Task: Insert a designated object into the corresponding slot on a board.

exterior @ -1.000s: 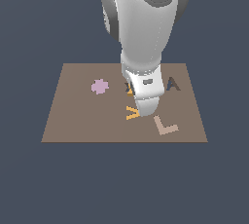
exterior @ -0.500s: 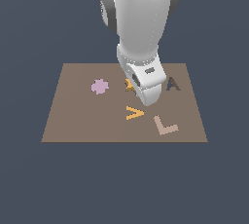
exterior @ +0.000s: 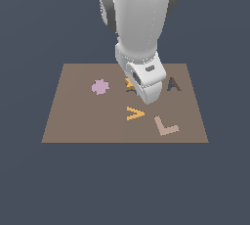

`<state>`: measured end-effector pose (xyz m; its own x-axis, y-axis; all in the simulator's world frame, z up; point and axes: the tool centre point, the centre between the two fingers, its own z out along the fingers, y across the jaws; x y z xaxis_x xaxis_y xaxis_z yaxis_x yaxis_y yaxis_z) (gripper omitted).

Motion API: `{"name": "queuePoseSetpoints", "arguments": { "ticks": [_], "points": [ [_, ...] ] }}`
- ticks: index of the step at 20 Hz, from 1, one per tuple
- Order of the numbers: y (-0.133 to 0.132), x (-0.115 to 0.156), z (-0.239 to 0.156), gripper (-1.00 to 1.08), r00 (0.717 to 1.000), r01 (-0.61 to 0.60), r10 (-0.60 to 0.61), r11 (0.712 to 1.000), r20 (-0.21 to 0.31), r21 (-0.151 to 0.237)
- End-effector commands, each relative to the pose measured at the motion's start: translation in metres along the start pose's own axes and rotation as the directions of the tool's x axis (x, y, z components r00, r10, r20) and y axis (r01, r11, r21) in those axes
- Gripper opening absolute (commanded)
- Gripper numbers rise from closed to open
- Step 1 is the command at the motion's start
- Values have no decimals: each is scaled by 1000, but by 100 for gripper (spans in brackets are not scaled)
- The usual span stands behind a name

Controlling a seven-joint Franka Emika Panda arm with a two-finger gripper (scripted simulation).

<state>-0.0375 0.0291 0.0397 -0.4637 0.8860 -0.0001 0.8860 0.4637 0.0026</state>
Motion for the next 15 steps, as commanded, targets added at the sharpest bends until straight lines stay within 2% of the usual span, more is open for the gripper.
{"name": "queuePoseSetpoints", "arguments": {
  "ticks": [1, 5, 6, 15],
  "points": [
    [0, 0, 3, -100, 1000, 2, -2, 1000, 0, 0],
    [0, 0, 9, -100, 1000, 4, -4, 1000, 1, -1],
    [0, 0, 9, 100, 1000, 4, -4, 1000, 1, -1],
    [0, 0, 9, 100, 1000, 4, -4, 1000, 1, -1]
  ]
}}
